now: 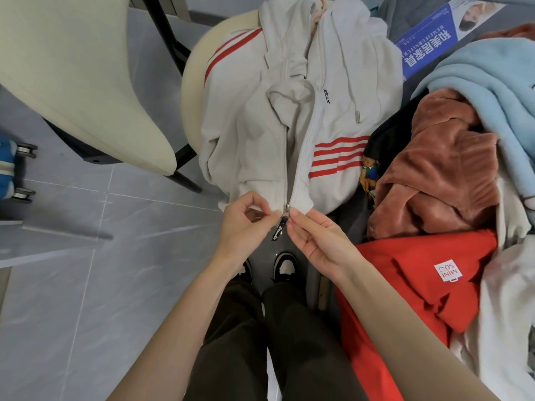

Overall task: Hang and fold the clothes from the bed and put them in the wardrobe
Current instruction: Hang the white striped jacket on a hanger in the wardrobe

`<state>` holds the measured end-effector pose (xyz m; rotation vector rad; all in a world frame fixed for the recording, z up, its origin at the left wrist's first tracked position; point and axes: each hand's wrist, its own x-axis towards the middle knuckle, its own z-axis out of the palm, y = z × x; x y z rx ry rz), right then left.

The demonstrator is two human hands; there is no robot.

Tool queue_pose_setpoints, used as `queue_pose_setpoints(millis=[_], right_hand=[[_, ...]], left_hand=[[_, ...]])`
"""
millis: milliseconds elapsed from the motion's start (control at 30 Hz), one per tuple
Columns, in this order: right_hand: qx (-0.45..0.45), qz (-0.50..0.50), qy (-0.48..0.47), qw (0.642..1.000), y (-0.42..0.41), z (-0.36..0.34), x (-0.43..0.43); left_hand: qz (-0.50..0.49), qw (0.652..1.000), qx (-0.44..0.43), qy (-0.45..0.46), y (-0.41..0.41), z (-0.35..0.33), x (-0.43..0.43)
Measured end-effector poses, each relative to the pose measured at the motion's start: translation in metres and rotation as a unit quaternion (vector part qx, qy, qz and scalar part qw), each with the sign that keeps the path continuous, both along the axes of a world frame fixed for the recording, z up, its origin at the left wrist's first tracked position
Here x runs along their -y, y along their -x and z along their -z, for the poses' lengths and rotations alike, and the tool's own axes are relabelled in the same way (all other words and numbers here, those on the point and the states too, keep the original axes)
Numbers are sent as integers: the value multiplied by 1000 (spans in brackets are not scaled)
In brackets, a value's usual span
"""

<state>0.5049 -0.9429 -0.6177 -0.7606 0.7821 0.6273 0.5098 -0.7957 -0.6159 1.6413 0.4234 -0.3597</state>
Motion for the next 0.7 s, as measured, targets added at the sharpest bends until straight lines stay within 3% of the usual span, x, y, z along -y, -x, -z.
queue_pose_setpoints(millis=[333, 467, 533, 633, 700], right_hand=[[-48, -4, 26, 998, 12, 14, -7], [-61, 4, 15, 998, 15, 20, -6], [-69, -5, 6, 998, 12, 20, -5], [-81, -15, -4, 997, 8, 21, -2], [-80, -30, -2, 996, 6, 22, 0]], left_hand=[[54, 997, -21, -50, 18, 14, -6], [-41, 998, -52, -21, 29, 20, -1], [-137, 980, -131, 68, 41, 23, 5], [-200, 928, -273, 155, 56, 28, 13], [-239, 899, -305, 203, 51, 30, 18]])
